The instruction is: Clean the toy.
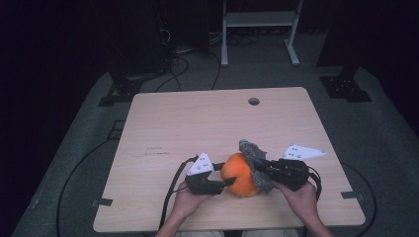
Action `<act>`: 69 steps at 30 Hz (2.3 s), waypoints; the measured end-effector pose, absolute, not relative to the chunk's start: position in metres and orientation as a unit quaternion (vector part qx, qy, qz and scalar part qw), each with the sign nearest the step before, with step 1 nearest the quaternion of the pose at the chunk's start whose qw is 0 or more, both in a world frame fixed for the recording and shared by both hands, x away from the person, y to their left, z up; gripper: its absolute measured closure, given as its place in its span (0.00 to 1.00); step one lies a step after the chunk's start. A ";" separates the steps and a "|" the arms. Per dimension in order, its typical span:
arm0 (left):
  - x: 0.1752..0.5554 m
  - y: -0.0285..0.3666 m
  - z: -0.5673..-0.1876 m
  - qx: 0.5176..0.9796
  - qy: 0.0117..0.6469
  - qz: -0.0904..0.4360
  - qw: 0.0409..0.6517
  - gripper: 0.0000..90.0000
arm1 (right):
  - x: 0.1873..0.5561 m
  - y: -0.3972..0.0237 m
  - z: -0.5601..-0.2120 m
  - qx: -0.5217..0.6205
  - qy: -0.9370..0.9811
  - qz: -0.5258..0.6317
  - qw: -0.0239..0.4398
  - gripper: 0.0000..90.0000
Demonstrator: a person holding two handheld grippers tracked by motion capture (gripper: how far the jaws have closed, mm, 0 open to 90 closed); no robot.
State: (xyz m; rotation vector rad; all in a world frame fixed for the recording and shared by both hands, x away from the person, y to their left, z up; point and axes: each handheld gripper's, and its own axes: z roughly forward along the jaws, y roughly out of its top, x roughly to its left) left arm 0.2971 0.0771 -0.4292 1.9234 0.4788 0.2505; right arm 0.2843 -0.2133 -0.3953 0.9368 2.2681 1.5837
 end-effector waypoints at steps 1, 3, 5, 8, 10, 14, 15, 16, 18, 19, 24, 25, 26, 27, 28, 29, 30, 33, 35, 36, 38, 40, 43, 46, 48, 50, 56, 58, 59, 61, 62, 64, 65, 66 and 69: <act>0.296 0.075 -0.428 0.809 0.201 0.111 0.541 0.47 | 0.280 -0.211 -0.392 0.310 0.770 0.547 0.112 0.89; 0.292 0.070 -0.426 0.810 0.196 0.121 0.539 0.47 | 0.269 -0.193 -0.383 0.271 0.780 0.551 0.121 0.89; 0.289 0.066 -0.424 0.812 0.189 0.134 0.535 0.47 | 0.268 -0.188 -0.382 0.262 0.784 0.550 0.123 0.89; 0.285 0.065 -0.424 0.821 0.175 0.150 0.522 0.49 | 0.273 -0.182 -0.389 0.253 0.797 0.533 0.129 0.89; 0.286 0.067 -0.427 0.818 0.177 0.147 0.527 0.49 | 0.279 -0.192 -0.391 0.272 0.793 0.531 0.127 0.89; 0.285 0.067 -0.427 0.820 0.166 0.149 0.528 0.49 | 0.287 -0.211 -0.390 0.303 0.781 0.532 0.125 0.89; 0.287 0.067 -0.427 0.818 0.172 0.134 0.532 0.47 | 0.287 -0.211 -0.392 0.303 0.782 0.531 0.119 0.89; 0.291 0.068 -0.428 0.812 0.185 0.108 0.543 0.38 | 0.289 -0.212 -0.396 0.306 0.783 0.531 0.111 0.89; 0.297 0.071 -0.427 0.797 0.210 0.065 0.562 0.23 | 0.289 -0.212 -0.402 0.314 0.777 0.537 0.098 0.89; 0.298 0.073 -0.428 0.789 0.219 0.056 0.571 0.23 | 0.288 -0.212 -0.404 0.313 0.774 0.544 0.089 0.89; 0.297 0.079 -0.433 0.806 0.206 0.086 0.548 0.43 | 0.279 -0.200 -0.402 0.269 0.792 0.543 0.070 0.89; 0.296 0.080 -0.432 0.814 0.196 0.102 0.537 0.46 | 0.281 -0.202 -0.402 0.271 0.790 0.545 0.069 0.89; 0.296 0.082 -0.433 0.817 0.193 0.103 0.533 0.47 | 0.284 -0.206 -0.403 0.281 0.789 0.541 0.072 0.89; 0.297 0.084 -0.434 0.817 0.198 0.099 0.532 0.47 | 0.286 -0.210 -0.406 0.291 0.792 0.531 0.083 0.89; 0.298 0.086 -0.435 0.817 0.201 0.095 0.532 0.47 | 0.288 -0.214 -0.409 0.302 0.794 0.520 0.094 0.89; 0.300 0.087 -0.435 0.815 0.202 0.089 0.536 0.47 | 0.290 -0.218 -0.414 0.314 0.794 0.514 0.091 0.89; 0.300 0.087 -0.434 0.812 0.201 0.085 0.542 0.45 | 0.290 -0.221 -0.417 0.321 0.789 0.518 0.078 0.89; 0.298 0.084 -0.431 0.806 0.189 0.090 0.554 0.41 | 0.285 -0.217 -0.410 0.309 0.783 0.533 0.089 0.89; 0.293 0.080 -0.429 0.815 0.161 0.111 0.546 0.45 | 0.283 -0.211 -0.402 0.293 0.776 0.552 0.088 0.89; 0.290 0.078 -0.429 0.818 0.147 0.118 0.544 0.47 | 0.282 -0.208 -0.398 0.282 0.773 0.561 0.089 0.89; 0.284 0.074 -0.428 0.825 0.121 0.141 0.534 0.49 | 0.281 -0.200 -0.392 0.263 0.773 0.570 0.092 0.89; 0.284 0.075 -0.429 0.831 0.121 0.142 0.524 0.50 | 0.283 -0.197 -0.394 0.261 0.780 0.560 0.095 0.89; 0.288 0.080 -0.433 0.831 0.134 0.131 0.524 0.49 | 0.289 -0.206 -0.404 0.289 0.780 0.548 0.089 0.89; 0.295 0.080 -0.430 0.815 0.170 0.091 0.546 0.29 | 0.290 -0.215 -0.415 0.311 0.768 0.554 0.076 0.89; 0.298 0.079 -0.428 0.802 0.189 0.063 0.563 0.17 | 0.288 -0.215 -0.416 0.310 0.767 0.556 0.078 0.89; 0.298 0.077 -0.431 0.808 0.187 0.074 0.554 0.22 | 0.284 -0.209 -0.415 0.297 0.771 0.559 0.071 0.89; 0.296 0.087 -0.436 0.828 0.169 0.102 0.524 0.46 | 0.284 -0.206 -0.416 0.290 0.783 0.543 0.084 0.89; 0.296 0.090 -0.438 0.832 0.167 0.104 0.518 0.48 | 0.289 -0.214 -0.423 0.312 0.785 0.530 0.078 0.89; 0.297 0.092 -0.438 0.832 0.166 0.101 0.519 0.48 | 0.291 -0.218 -0.426 0.321 0.784 0.525 0.077 0.89; 0.297 0.092 -0.437 0.832 0.165 0.097 0.521 0.47 | 0.295 -0.223 -0.430 0.337 0.775 0.532 0.054 0.89; 0.297 0.093 -0.436 0.826 0.166 0.088 0.531 0.44 | 0.294 -0.221 -0.429 0.331 0.778 0.531 0.061 0.89; 0.300 0.094 -0.432 0.814 0.185 0.080 0.544 0.23 | 0.291 -0.214 -0.428 0.321 0.783 0.527 0.072 0.89; 0.301 0.094 -0.430 0.810 0.195 0.073 0.548 0.17 | 0.291 -0.212 -0.428 0.316 0.784 0.529 0.073 0.89; 0.303 0.093 -0.430 0.810 0.200 0.068 0.547 0.13 | 0.291 -0.210 -0.428 0.312 0.784 0.532 0.067 0.89; 0.300 0.090 -0.437 0.821 0.188 0.071 0.535 0.22 | 0.288 -0.204 -0.428 0.301 0.788 0.532 0.070 0.89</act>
